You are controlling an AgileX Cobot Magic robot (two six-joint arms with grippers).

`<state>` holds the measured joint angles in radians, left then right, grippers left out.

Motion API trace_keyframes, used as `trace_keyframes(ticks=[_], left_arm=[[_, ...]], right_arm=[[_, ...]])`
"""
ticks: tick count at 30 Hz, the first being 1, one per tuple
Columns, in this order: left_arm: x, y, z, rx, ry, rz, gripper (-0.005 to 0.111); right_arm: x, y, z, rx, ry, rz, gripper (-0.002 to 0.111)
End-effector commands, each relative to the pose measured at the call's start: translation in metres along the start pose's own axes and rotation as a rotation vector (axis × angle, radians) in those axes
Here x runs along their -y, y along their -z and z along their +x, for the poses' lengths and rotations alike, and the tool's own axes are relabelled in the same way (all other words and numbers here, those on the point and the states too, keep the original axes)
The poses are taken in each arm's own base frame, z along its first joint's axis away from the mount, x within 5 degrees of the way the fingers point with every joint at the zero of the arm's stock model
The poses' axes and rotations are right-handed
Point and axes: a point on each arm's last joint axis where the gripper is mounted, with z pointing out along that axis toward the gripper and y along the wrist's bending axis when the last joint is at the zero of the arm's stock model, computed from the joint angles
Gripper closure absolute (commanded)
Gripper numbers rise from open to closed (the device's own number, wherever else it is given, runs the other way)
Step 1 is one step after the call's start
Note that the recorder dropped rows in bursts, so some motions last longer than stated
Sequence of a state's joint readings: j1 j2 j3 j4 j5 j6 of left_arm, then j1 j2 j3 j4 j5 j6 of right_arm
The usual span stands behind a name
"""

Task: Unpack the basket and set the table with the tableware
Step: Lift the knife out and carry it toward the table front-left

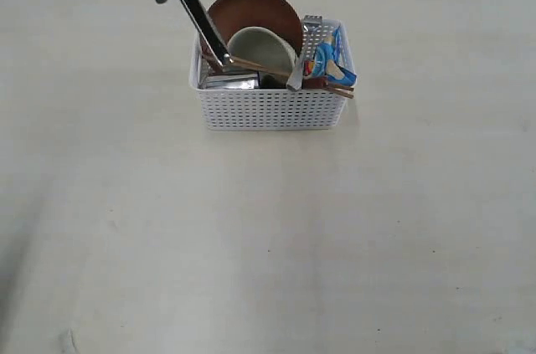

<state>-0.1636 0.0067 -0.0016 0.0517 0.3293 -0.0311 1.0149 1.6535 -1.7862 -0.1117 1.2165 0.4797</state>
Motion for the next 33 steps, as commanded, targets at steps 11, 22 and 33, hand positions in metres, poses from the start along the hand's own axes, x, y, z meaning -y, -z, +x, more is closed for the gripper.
trace_keyframes(ticks=[11, 22, 33], left_arm=[[0.000, 0.000, 0.000, 0.013, 0.002, -0.002, 0.107], [0.000, 0.000, 0.000, 0.013, 0.002, -0.002, 0.107], [0.000, 0.000, 0.000, 0.013, 0.002, -0.002, 0.107]], right_arm=[[0.024, -0.078, 0.137, -0.104, -0.292, -0.042, 0.109], [0.039, -0.158, 0.181, -0.161, -0.376, 0.014, 0.109], [0.048, -0.185, 0.177, -0.143, -0.506, 0.017, 0.108]])
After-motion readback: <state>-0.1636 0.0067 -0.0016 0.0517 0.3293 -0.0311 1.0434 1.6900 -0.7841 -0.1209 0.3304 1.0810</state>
